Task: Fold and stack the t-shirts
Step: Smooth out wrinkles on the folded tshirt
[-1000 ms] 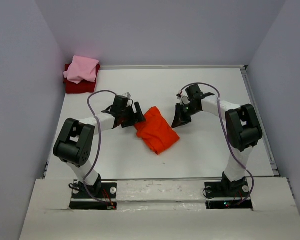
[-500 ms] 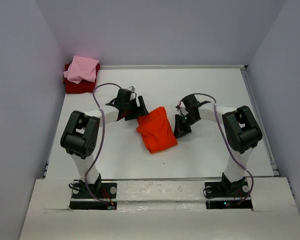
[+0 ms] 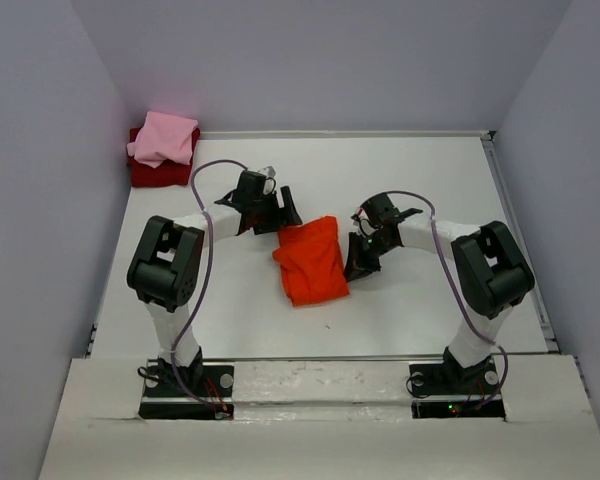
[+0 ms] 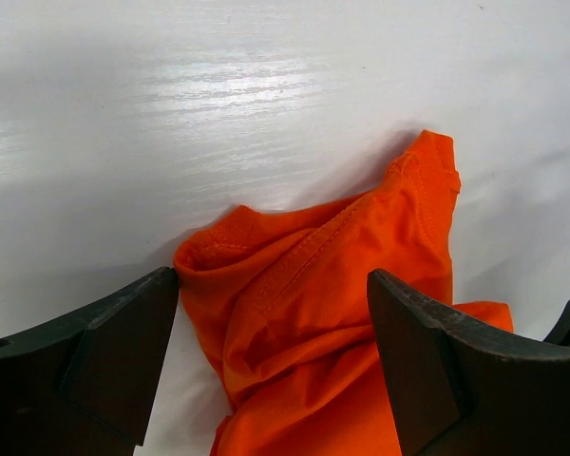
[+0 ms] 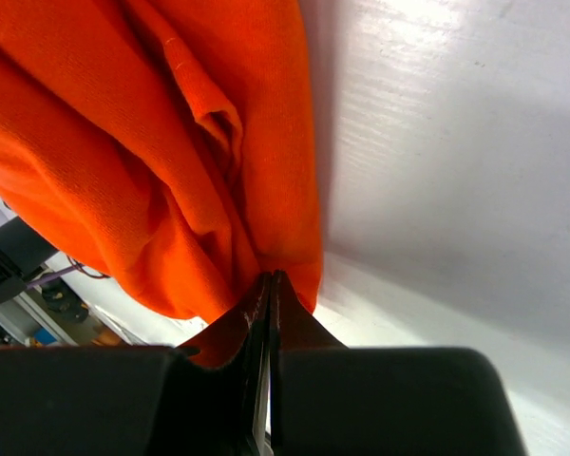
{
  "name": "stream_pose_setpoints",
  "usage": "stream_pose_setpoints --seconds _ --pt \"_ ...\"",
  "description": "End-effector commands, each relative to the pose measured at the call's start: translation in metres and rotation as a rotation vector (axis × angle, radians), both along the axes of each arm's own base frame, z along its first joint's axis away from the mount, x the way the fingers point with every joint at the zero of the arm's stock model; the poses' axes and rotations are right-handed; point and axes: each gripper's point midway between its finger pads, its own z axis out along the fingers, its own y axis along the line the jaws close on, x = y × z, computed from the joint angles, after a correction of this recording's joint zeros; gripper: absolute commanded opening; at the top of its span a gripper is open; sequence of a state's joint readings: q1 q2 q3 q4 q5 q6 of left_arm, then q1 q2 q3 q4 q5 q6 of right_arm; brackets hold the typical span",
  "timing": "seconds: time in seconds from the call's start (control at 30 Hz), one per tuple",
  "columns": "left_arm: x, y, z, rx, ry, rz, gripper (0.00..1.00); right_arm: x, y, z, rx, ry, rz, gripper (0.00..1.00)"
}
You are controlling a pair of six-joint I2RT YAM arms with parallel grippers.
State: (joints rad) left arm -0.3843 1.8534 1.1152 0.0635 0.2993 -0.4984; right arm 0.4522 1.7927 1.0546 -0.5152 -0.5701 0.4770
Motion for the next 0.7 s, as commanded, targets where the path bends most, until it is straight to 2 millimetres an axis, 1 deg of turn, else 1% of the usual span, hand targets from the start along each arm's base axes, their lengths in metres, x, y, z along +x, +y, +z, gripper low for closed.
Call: stream_pose_setpoints --seconds 0.0,0.07,0.2,0.27,0.33,0.4,0.43,0.53,0.57,0.6,0.63,0.67 --pt "0.014 -0.011 0.02 -0.037 -0.066 -0.046 0.89 -0.001 0.014 0.017 0.037 -0.044 -0.001 0.03" --pt "0.017 -0.015 0.02 -0.051 -0.066 -0.062 0.89 -0.003 0.013 0.017 0.038 -0.035 -0.009 0.03" --pt "0.021 -0.021 0.024 -0.074 -0.073 -0.068 0.88 -0.01 0.019 0.017 0.044 -0.027 0.009 0.02" --pt "0.023 -0.024 0.027 -0.086 -0.079 -0.076 0.88 -0.018 0.026 0.017 0.045 -0.018 0.024 0.02" --pt "0.025 -0.026 0.029 -0.096 -0.081 -0.082 0.88 -0.021 0.026 0.015 0.035 -0.012 0.022 0.02" --pt "0.024 -0.026 0.032 -0.1 -0.083 -0.084 0.88 -0.019 0.024 0.015 0.022 -0.028 0.017 0.04" --pt "0.024 -0.026 0.035 -0.1 -0.088 -0.084 0.87 -0.016 0.024 0.018 0.012 -0.042 0.015 0.06" --pt "0.02 -0.022 0.051 -0.093 -0.11 -0.088 0.88 -0.005 0.021 0.029 -0.016 -0.099 0.002 0.06" --pt "0.017 -0.019 0.054 -0.086 -0.104 -0.088 0.87 -0.002 0.021 0.036 -0.018 -0.117 0.008 0.08" --pt "0.017 -0.014 0.068 -0.09 -0.127 -0.082 0.87 0.006 0.014 0.042 -0.016 -0.131 -0.016 0.12" --pt "0.015 -0.01 0.074 -0.086 -0.132 -0.08 0.88 0.007 0.008 0.046 -0.024 -0.128 -0.027 0.21" --pt "0.009 -0.004 0.075 -0.08 -0.117 -0.077 0.88 0.012 0.002 0.05 -0.026 -0.146 -0.037 0.25"
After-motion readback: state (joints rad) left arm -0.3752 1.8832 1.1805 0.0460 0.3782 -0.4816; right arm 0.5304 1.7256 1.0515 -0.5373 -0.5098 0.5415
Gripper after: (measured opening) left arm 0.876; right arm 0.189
